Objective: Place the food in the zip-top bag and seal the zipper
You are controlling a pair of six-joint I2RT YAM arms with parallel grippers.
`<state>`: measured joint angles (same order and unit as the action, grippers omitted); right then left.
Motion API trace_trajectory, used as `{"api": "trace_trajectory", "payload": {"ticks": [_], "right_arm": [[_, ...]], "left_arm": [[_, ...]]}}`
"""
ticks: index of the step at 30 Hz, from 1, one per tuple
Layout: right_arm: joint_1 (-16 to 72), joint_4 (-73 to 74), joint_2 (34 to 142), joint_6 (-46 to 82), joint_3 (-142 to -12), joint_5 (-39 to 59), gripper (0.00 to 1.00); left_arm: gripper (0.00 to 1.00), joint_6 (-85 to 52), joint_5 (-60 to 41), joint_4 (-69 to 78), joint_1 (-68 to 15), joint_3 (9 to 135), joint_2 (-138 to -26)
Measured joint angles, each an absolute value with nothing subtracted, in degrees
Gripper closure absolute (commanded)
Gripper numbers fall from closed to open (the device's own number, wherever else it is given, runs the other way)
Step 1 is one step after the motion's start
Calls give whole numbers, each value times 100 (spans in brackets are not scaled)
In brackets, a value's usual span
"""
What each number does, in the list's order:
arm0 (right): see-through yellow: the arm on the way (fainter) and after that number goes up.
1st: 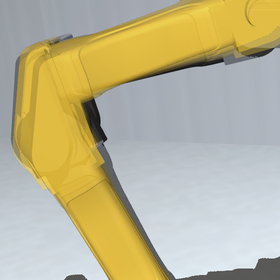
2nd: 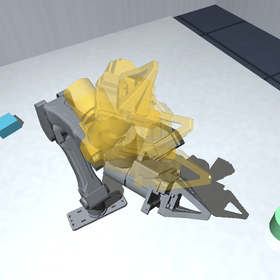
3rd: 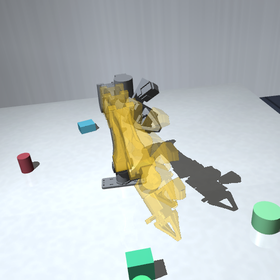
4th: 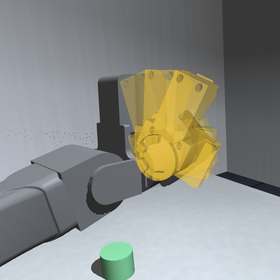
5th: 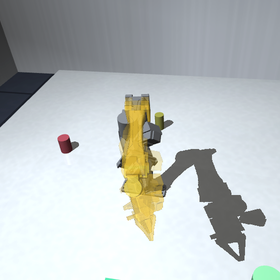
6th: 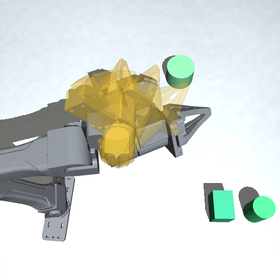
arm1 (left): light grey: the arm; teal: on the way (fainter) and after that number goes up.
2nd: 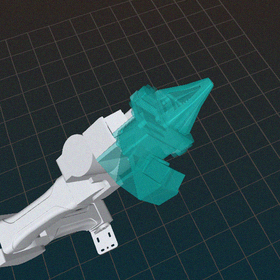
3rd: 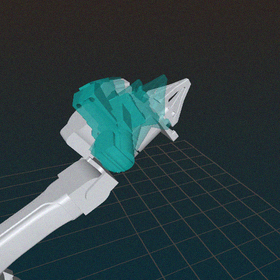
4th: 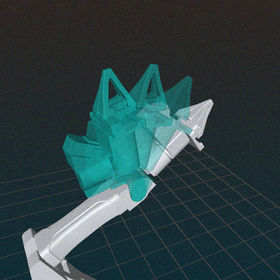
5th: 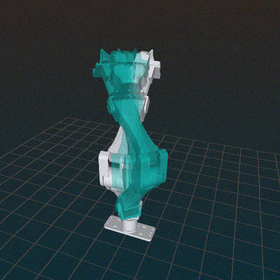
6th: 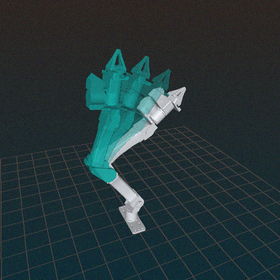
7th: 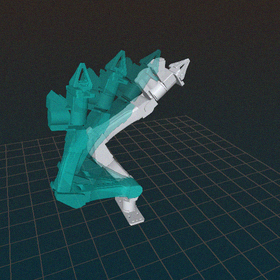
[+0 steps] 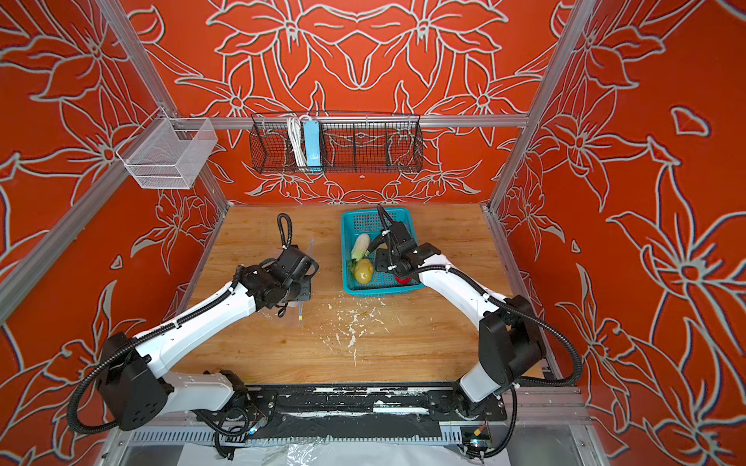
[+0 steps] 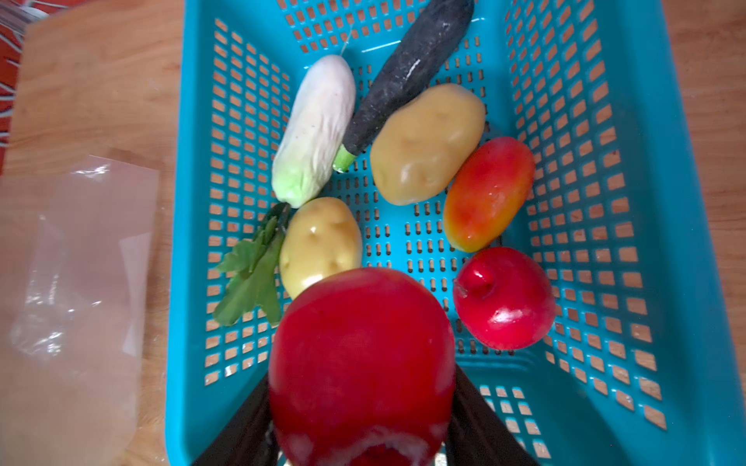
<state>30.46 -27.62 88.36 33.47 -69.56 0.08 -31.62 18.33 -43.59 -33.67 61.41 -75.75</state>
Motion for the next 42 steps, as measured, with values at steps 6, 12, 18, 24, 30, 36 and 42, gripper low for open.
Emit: {"api": "trace_trajectory", "payload": {"ticks": [6,12,18,24,30,36,42], "right_arm": [[3048,-2563,8530,3391,-6663,220,52],[3050,-2320,8254,3503,-6471,539,53],[3085,-2121,8023,3553,-6353,788,53],[3194,-1872,7865,3627,-6278,958,53],[3345,-1653,7835,3634,-6250,1100,54],[3548,-1439,7832,3627,-6250,1197,54],[3782,-1238,7832,3621,-6250,1275,54]], "left_arm": [[100,-3225,1715,-4320,-3367,6141,-7568],[100,-3245,1605,-4274,-3367,6241,-7566],[100,-3242,1518,-4230,-3367,6302,-7566],[100,-3238,1470,-4185,-3367,6337,-7575],[100,-3236,1398,-4132,-3367,6499,-7605],[100,-3236,1339,-4101,-3367,6517,-7620],[100,-3238,1267,-4080,-3367,6525,-7642]]}}
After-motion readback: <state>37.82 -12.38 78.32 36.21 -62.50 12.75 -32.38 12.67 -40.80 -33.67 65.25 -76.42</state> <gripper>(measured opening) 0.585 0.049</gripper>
